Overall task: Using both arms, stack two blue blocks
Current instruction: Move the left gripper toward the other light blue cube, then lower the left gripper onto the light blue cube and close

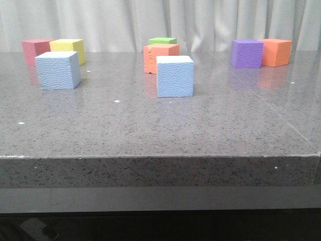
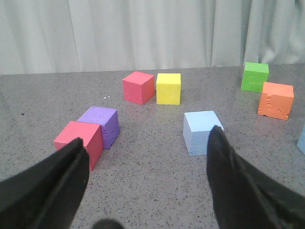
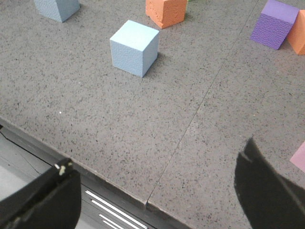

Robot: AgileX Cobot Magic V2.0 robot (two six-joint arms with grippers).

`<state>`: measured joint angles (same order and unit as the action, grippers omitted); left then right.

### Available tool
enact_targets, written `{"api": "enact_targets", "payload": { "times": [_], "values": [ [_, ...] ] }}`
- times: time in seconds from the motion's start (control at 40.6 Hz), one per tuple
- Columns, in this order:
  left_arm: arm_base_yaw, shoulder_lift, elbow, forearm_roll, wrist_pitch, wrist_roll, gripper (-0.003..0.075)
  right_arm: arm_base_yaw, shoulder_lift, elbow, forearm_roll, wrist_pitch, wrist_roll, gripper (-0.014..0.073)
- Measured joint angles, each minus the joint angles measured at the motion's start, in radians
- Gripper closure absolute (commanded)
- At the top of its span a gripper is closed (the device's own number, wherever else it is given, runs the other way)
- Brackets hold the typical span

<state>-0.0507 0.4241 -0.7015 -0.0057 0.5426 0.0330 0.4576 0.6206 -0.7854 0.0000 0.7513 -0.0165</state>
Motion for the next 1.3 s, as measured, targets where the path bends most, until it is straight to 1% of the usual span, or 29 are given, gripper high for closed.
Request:
{"api": "enact_targets", "payload": {
  "times": [0.123, 0.345, 0.443, 0.541, 0.615, 0.788, 0.861, 1.009, 1.181, 1.304],
  "values": [
    [0.000, 0.000, 0.000, 0.000, -0.013, 0.000, 0.0210, 0.000, -0.012, 0.015, 0.000, 0.000, -0.008, -0.0062],
    [0.000, 0.015, -0.007, -0.022, -0.104, 0.000, 0.0210, 0.000, -0.012, 0.019, 0.000, 0.013, -0.011, -0.0062],
    [-0.004, 0.059, -0.045, -0.046, -0.098, 0.000, 0.0210, 0.000, -0.012, 0.019, 0.000, 0.015, -0.011, -0.0062],
    [-0.035, 0.135, -0.109, -0.052, -0.066, 0.023, 0.0208, 0.000, -0.012, 0.019, 0.000, 0.015, -0.011, -0.0062],
    [-0.081, 0.208, -0.165, -0.054, -0.029, 0.055, 0.0190, 0.000, -0.012, 0.019, 0.000, 0.015, -0.011, -0.0062],
    [-0.183, 0.408, -0.297, -0.014, 0.056, 0.081, 0.0109, 0.000, -0.012, 0.019, 0.000, 0.015, -0.011, -0.0062],
    [-0.208, 0.510, -0.359, -0.001, 0.084, 0.082, 0.0107, 0.000, -0.012, 0.019, 0.000, 0.017, -0.011, -0.0062],
    [-0.221, 0.715, -0.488, 0.006, 0.143, 0.082, 0.0107, 0.000, -0.012, 0.019, 0.000, 0.017, -0.011, -0.0062],
    [-0.221, 0.974, -0.674, 0.006, 0.226, 0.082, 0.0111, 0.000, -0.012, 0.019, 0.000, 0.017, -0.011, -0.0062],
    [-0.221, 1.143, -0.821, 0.015, 0.313, 0.063, 0.0111, 0.000, -0.012, 0.019, 0.000, 0.019, -0.011, -0.0062]
  ]
}}
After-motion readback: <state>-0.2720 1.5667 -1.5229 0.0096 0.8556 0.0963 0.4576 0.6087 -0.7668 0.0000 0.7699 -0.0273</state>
